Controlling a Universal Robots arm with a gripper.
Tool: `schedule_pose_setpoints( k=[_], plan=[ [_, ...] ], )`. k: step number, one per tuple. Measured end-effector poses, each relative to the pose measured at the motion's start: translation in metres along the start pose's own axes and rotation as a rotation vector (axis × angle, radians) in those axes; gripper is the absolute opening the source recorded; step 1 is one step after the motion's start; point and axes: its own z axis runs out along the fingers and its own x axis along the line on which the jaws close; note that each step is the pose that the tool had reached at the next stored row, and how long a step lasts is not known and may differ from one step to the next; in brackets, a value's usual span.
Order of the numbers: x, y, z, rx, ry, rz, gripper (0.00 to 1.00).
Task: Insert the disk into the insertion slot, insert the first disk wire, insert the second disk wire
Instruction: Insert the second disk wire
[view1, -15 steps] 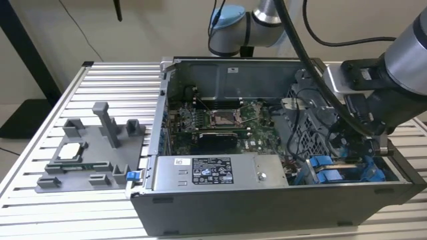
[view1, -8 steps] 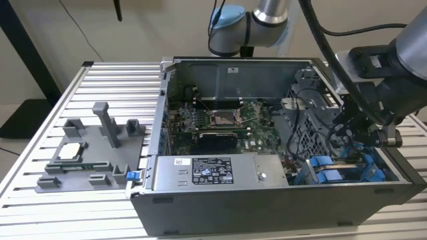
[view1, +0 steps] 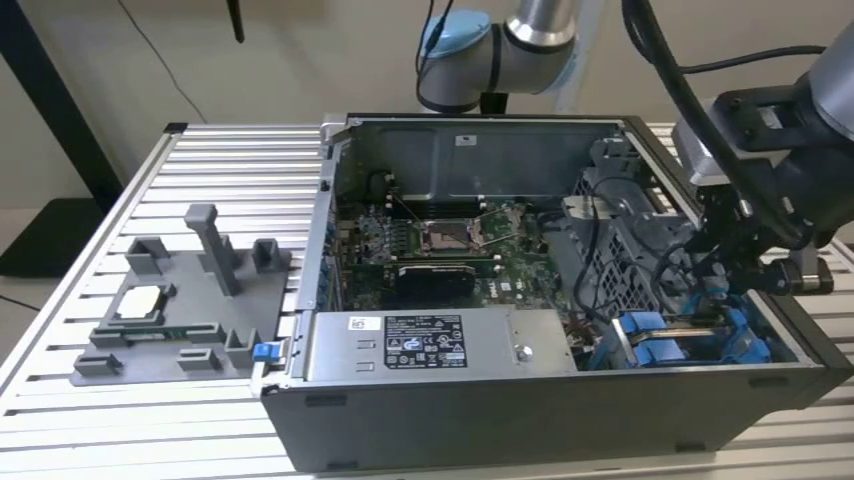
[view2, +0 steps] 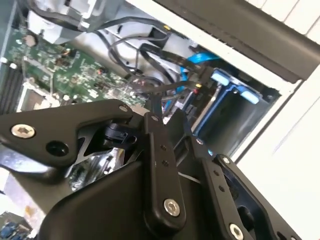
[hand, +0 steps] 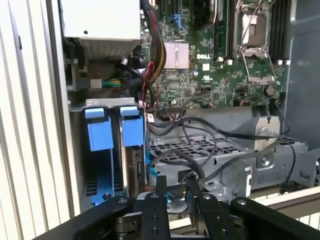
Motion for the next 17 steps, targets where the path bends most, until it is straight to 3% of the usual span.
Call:
schedule_pose_setpoints(
  k=[5, 12, 13, 16, 17],
  plan=[
    [-0.0008, -0.0197, 0.0029, 0.0001, 0.0033, 0.001, 1.0],
    [0.0002, -0.0226, 0.004, -0.0011, 0.0063, 0.026, 1.0],
    [0.0006, -0.0227, 0.0039, -0.0065, 0.0076, 0.033, 1.0],
    [0.0012, -0.0231, 0.0039, -0.0531, 0.0145, 0.052, 1.0],
    [0.0012, -0.0241, 0.0042, -0.0616, 0.0156, 0.055, 1.0]
  ],
)
